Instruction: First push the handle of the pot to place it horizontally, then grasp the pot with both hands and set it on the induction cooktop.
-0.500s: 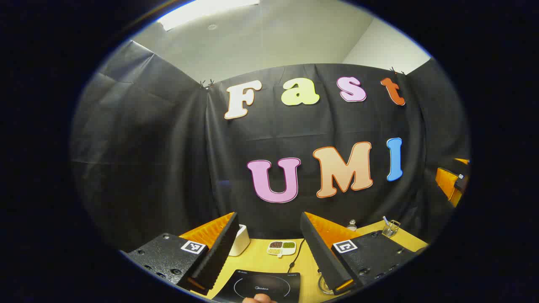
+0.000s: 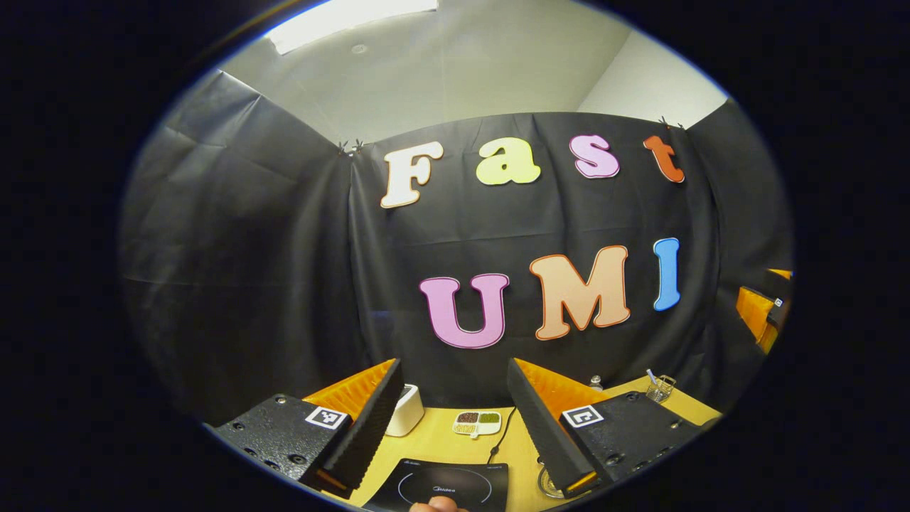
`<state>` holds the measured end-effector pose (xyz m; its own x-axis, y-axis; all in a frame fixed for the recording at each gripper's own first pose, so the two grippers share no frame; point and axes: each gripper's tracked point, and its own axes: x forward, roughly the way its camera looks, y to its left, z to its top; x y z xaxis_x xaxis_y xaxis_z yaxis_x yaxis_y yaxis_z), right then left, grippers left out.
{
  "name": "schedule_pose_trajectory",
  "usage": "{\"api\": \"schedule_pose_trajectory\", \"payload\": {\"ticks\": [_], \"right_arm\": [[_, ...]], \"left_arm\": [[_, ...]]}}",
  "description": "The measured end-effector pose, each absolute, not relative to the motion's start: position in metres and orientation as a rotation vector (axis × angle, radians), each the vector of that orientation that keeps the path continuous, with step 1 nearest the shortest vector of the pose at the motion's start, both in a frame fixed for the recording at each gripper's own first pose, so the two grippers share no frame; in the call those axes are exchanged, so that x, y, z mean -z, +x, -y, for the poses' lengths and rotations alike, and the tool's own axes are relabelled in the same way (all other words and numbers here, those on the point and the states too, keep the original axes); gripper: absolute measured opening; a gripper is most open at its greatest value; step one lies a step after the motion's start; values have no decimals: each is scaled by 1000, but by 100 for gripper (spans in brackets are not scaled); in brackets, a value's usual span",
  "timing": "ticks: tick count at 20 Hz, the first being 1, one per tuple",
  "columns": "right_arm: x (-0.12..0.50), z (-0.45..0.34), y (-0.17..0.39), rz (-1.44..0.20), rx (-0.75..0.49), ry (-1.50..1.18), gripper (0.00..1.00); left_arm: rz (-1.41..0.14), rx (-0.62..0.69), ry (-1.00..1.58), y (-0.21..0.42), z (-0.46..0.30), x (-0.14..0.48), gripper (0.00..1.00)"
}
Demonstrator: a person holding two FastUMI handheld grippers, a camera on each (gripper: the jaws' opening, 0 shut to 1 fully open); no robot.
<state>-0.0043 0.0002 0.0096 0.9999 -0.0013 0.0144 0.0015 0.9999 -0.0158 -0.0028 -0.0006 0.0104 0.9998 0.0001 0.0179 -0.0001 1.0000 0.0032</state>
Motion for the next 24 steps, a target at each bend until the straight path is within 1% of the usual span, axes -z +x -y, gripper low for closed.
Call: {"api": "schedule_pose_trajectory", "payload": {"ticks": [2, 10, 12, 13, 14, 17, 18, 19, 20, 21, 22, 23, 24], "right_arm": [[-8, 0, -5, 9, 3, -16, 99], [0, -2, -5, -17, 2, -10, 99], [2, -1, -4, -25, 6, -10, 84], [3, -4, -6, -36, -1, -7, 80], [7, -5, -7, -47, -2, -7, 83], [15, -5, -9, -71, -7, -13, 20], [15, -11, -10, -74, -22, -9, 19], [11, -9, -27, -75, -13, -7, 19], [15, 1, -14, -65, 17, -7, 9], [13, -5, -17, -58, 0, 7, 0], [16, -11, -15, -62, -6, 17, 2], [21, -11, -15, -72, -11, 15, 0], [29, -10, -14, -85, -16, 5, 2]], "left_arm": [[19, 1, 6, -2, 1, -11, 95], [9, -7, 3, -1, -3, -6, 94], [6, -10, 3, 0, -4, -6, 95], [5, -10, 3, 0, -5, -5, 95], [4, -10, 3, 0, -5, -5, 95], [0, -12, 5, 0, -7, -4, 95], [1, -12, 7, 0, -7, -4, 94], [0, -11, 10, 0, -7, -4, 94], [1, -11, 13, -1, -7, -5, 94], [2, -13, 14, -1, -8, -4, 95], [5, -14, 15, -2, -9, -6, 94], [6, -14, 15, 0, -9, -6, 94], [4, -12, 16, 1, -9, -6, 94]]}}
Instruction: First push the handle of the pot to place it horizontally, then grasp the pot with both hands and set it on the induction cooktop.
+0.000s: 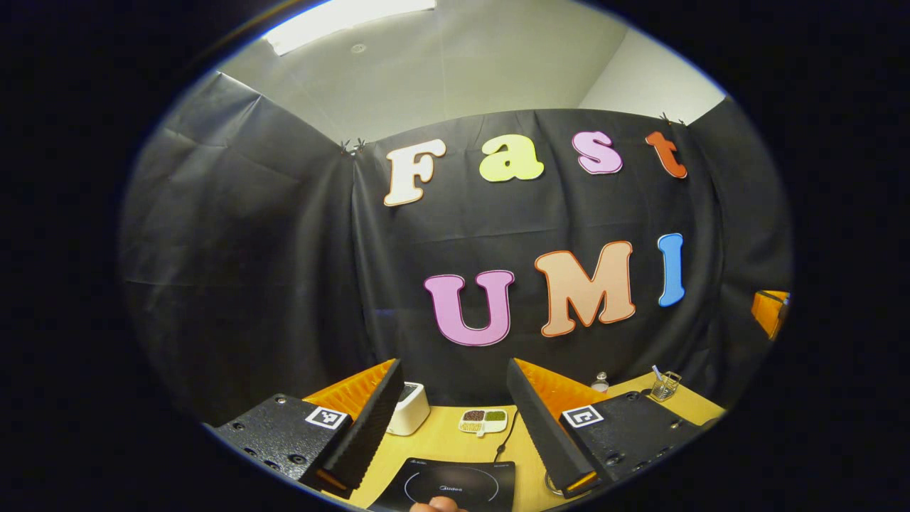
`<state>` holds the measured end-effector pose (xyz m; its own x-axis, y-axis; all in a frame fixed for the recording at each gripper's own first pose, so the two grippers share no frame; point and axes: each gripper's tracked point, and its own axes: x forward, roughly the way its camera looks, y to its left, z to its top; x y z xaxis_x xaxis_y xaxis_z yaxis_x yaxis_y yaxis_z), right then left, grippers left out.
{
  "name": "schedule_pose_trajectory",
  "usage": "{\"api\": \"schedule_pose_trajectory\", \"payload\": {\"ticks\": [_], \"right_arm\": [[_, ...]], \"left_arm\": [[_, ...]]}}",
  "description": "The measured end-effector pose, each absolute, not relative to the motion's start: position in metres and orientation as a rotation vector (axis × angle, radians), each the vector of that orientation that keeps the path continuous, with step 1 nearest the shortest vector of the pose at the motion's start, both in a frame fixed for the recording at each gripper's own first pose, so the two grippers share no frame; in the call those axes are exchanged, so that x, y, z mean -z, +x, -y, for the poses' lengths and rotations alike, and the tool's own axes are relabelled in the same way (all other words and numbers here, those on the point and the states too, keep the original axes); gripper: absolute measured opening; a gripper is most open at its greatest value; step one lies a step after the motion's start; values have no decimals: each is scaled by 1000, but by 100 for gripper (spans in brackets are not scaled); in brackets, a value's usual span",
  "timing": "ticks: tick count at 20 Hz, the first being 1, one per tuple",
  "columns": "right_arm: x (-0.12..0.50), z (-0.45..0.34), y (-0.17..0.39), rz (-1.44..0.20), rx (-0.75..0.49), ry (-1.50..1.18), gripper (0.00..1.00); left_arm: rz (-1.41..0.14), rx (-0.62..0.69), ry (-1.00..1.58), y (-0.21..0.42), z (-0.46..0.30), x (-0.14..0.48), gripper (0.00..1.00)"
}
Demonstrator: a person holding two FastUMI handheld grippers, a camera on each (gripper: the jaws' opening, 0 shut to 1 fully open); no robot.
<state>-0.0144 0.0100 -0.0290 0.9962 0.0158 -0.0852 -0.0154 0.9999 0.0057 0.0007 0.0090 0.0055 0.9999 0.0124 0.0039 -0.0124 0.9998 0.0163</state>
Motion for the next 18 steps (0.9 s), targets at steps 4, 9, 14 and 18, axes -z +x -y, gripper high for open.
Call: {"api": "schedule_pose_trajectory", "payload": {"ticks": [4, 9, 14, 18], "right_arm": [[63, -11, -22, -158, -35, -17, 3], [111, -18, -35, -271, -75, -31, 3], [191, -24, -60, -448, -134, -73, 0], [256, -33, -85, -593, -199, -101, 3]], "left_arm": [[8, -11, 24, 1, -9, -7, 95], [14, -7, 34, 5, -8, -9, 94], [14, -13, 37, 6, -10, -10, 94], [10, -26, 33, 6, -14, -7, 94]]}}
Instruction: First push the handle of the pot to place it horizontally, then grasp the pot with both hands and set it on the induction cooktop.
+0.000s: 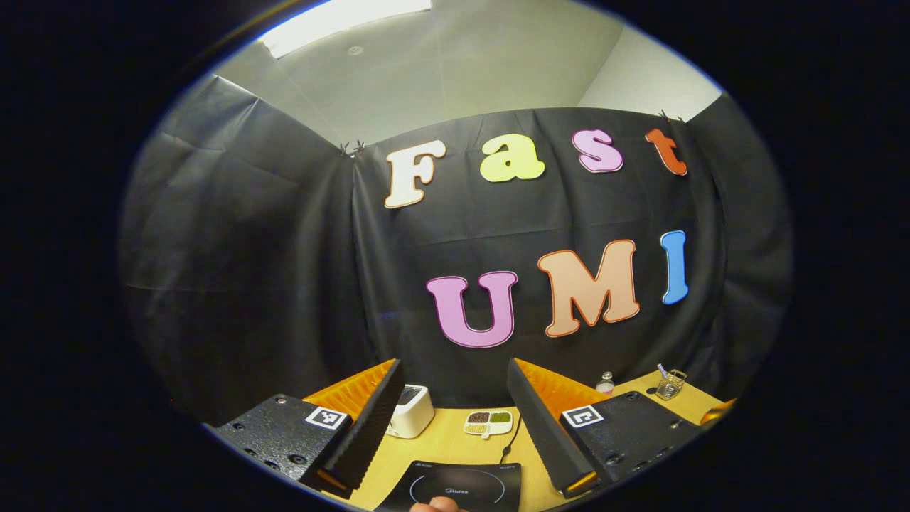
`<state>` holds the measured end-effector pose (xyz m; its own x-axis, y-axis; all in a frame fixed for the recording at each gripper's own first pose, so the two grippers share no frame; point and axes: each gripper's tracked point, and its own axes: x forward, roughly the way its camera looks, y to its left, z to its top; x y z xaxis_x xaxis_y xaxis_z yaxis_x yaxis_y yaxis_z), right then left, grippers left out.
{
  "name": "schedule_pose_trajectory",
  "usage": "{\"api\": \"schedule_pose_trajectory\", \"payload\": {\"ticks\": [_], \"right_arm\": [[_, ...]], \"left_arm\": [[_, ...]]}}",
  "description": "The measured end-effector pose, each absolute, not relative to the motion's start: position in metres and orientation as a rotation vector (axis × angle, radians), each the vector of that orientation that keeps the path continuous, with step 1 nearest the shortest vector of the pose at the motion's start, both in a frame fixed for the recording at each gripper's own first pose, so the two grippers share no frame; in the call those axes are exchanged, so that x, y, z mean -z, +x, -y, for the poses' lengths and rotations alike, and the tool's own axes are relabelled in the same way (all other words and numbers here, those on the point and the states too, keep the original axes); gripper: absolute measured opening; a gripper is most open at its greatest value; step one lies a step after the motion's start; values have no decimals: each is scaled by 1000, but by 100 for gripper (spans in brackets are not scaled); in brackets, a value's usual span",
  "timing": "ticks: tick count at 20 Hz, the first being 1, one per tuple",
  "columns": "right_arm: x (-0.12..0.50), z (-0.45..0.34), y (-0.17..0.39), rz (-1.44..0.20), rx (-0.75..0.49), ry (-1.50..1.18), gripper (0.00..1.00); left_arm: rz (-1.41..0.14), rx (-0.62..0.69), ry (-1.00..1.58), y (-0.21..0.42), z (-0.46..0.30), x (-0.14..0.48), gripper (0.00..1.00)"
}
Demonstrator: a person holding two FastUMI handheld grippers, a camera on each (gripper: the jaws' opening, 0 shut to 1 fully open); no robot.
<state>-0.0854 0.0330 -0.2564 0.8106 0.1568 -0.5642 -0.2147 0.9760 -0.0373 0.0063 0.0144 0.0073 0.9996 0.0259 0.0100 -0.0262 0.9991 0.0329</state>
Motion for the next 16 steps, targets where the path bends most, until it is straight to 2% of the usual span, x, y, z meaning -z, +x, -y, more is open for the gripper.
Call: {"api": "schedule_pose_trajectory", "payload": {"ticks": [5, 6, 11, 16], "right_arm": [[323, -40, -117, -756, -264, -110, 0], [335, -41, -122, -780, -272, -112, 3], [394, -43, -161, -958, -324, -87, 3], [427, -38, -172, -1062, -340, -105, 3]], "left_arm": [[5, -46, 37, 8, -20, -7, 94], [4, -50, 36, 8, -21, -7, 94], [-7, -65, 27, 10, -23, -3, 94], [-17, -79, 31, 10, -23, -1, 94]]}}
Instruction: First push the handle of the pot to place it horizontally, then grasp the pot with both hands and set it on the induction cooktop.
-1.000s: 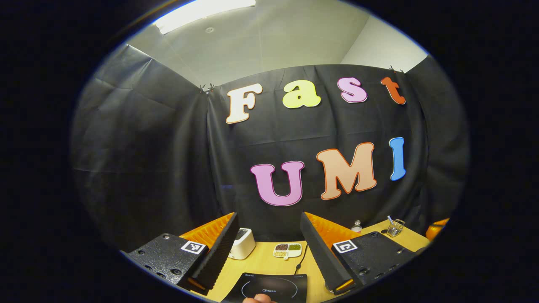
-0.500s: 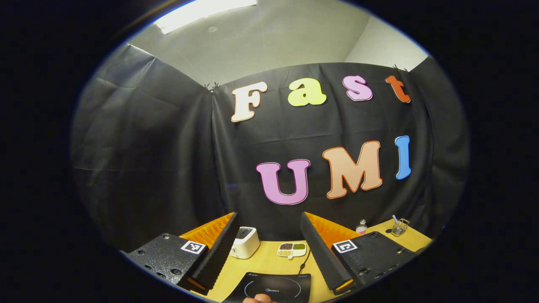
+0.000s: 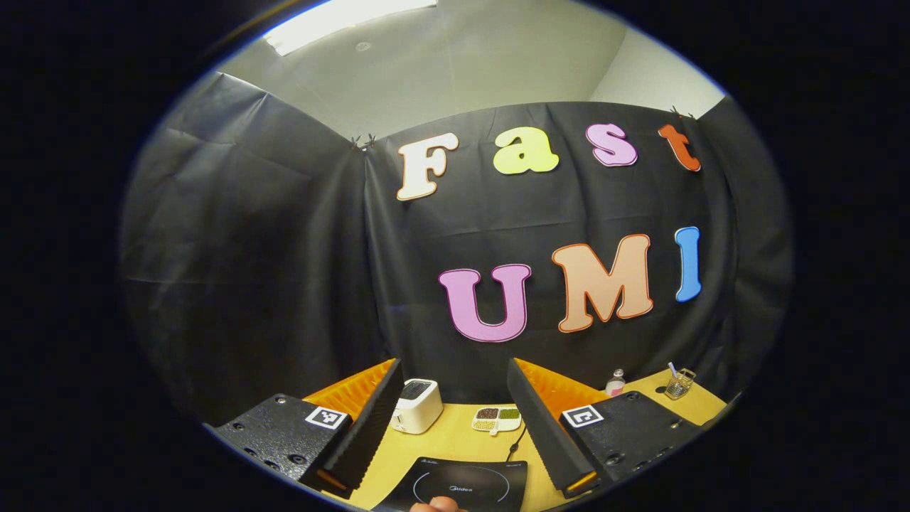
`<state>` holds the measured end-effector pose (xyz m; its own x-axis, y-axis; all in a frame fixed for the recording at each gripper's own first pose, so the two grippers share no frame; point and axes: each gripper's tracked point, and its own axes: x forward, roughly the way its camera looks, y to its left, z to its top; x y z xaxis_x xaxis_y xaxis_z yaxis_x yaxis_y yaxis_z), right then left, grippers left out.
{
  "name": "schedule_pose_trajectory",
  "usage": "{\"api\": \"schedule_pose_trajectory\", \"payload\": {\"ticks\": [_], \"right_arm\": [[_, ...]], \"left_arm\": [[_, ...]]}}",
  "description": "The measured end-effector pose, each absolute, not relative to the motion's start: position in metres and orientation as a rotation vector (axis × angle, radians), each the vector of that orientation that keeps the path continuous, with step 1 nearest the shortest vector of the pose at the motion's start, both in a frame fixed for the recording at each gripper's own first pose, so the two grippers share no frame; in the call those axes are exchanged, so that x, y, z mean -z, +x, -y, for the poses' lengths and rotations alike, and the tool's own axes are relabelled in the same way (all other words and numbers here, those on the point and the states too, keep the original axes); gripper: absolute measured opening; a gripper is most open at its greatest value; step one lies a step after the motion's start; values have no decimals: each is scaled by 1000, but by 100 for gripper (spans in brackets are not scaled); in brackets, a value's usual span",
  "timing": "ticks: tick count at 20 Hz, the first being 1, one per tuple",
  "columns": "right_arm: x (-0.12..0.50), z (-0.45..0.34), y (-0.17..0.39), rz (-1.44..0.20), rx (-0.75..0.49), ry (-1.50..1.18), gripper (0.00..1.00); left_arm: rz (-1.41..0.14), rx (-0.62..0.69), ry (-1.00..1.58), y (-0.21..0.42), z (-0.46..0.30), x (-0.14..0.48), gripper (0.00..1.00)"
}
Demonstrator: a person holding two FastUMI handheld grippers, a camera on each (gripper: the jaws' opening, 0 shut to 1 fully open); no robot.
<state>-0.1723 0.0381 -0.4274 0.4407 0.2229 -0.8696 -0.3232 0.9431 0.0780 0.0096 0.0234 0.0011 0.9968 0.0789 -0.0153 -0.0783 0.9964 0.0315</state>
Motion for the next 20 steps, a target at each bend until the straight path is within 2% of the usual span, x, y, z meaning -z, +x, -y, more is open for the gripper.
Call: {"api": "schedule_pose_trajectory", "payload": {"ticks": [3, 4, 6, 8, 10, 14, 16, 20], "right_arm": [[441, -31, -172, -1097, -333, -121, 3], [444, -25, -172, -1108, -326, -132, 0], [445, -22, -168, -1110, -324, -122, 3], [450, -13, -165, -1113, -312, -143, 0], [453, -4, -156, -1114, -310, -155, 2], [459, 13, -134, -1105, -301, -187, 0], [460, 19, -121, -1101, -295, -194, 3], [467, 26, -97, -1094, -289, -198, 0]], "left_arm": [[-20, -93, 36, 10, -24, 0, 94], [-21, -98, 37, 9, -24, 0, 94], [-27, -109, 37, 10, -24, 2, 94], [-33, -124, 34, 9, -26, 4, 94], [-38, -136, 33, 9, -26, 5, 94], [-45, -175, 41, 6, -30, 5, 94], [-47, -194, 45, 5, -31, 5, 94], [-54, -232, 55, 3, -34, 5, 94]]}}
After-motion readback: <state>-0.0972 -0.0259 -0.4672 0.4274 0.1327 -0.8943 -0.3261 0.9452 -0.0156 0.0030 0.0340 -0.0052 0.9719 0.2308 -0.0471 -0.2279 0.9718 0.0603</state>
